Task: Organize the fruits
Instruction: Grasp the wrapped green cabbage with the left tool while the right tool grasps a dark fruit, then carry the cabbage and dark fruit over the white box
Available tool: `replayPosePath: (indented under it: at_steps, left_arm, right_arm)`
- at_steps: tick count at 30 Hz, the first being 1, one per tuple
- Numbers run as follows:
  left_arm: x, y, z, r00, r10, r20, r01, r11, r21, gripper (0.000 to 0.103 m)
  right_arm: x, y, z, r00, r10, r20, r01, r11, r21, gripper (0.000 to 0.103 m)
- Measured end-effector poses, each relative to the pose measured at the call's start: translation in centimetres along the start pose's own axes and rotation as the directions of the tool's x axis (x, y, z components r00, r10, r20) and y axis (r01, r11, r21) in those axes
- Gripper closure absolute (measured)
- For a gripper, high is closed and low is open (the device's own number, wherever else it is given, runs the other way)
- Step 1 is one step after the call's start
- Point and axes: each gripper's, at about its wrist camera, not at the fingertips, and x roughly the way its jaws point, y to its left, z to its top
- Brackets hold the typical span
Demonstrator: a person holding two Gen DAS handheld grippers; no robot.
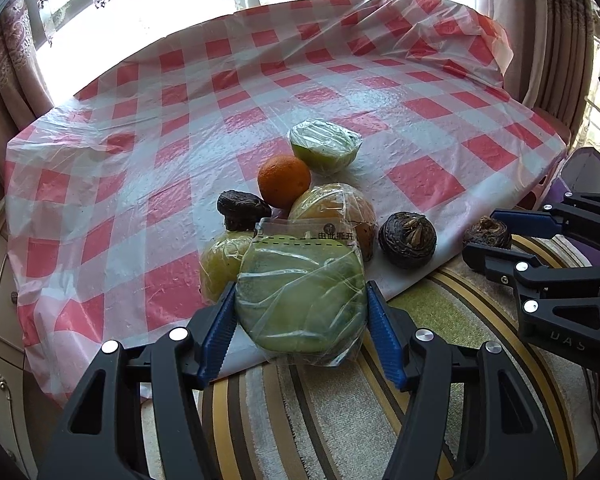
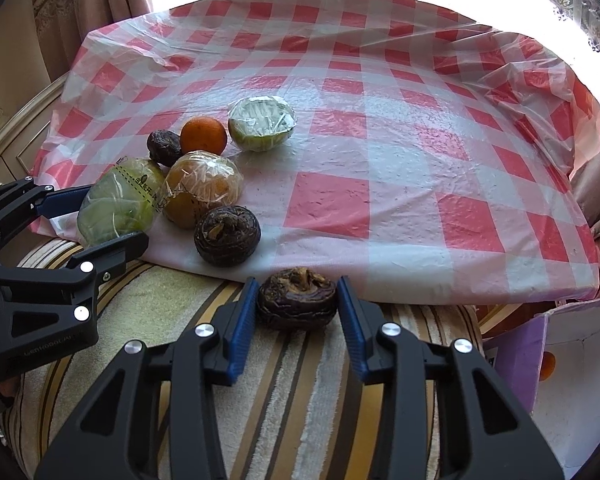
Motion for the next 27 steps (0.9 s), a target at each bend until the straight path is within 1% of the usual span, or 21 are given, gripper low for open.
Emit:
replayPosePath:
  at_steps: [9,16,27]
  left_arm:
    - [-0.9,-0.1,0.6,1.000,0.006,0.022,-0.006,1.000,0.004,0.042]
    - [-1.5,-0.7,1.4,0.999,0.002,0.041,-0.002,1.000,0.014,0.042]
    - [-2.3,-3.7,3.2,0.997,-0.030,0.070,0.024,0.996,0.087,0.042]
  right_arm:
    - [-1.3,-1.0,0.2,0.999,0.012,0.040,-0.013,0.999,0.035,0.063]
    - [-2.9,-2.3,0.1,0.998,0.003,0.070,-0.008,0.998,0.066,0.063]
    - [-5.6,-6.3,-0.3,0.992,-0.047,0.113,0.031,0.990,0.138,0.063]
